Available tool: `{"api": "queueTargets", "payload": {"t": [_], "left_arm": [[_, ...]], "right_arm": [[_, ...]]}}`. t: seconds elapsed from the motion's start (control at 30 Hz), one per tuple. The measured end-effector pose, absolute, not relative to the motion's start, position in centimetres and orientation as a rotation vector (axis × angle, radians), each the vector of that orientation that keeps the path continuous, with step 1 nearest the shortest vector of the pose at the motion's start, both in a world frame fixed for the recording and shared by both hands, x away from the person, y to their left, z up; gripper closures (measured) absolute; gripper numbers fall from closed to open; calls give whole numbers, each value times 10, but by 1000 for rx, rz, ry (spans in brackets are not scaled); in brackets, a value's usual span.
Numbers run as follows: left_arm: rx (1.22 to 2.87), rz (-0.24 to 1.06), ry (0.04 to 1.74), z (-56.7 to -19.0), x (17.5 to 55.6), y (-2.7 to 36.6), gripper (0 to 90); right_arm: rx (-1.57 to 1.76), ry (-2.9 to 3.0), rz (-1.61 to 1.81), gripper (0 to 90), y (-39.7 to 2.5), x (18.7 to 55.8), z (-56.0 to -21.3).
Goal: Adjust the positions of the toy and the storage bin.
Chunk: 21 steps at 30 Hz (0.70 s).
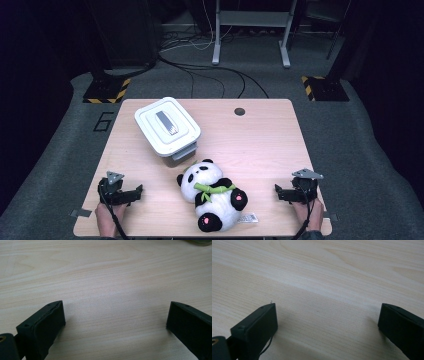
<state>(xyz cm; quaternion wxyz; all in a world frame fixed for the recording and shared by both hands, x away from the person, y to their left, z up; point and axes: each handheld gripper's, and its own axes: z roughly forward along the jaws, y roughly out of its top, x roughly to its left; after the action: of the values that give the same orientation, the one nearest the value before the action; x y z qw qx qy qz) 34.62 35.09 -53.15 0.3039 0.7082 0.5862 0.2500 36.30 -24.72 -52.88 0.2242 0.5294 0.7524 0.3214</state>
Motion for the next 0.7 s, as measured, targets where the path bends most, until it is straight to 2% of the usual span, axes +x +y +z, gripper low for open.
{"api": "queueTargets", "payload": {"t": [0.7], "left_arm": [[1874, 662, 1551, -532, 346, 351, 21]], "right_arm": [[1471, 2073, 881, 6, -247, 363, -529]]}}
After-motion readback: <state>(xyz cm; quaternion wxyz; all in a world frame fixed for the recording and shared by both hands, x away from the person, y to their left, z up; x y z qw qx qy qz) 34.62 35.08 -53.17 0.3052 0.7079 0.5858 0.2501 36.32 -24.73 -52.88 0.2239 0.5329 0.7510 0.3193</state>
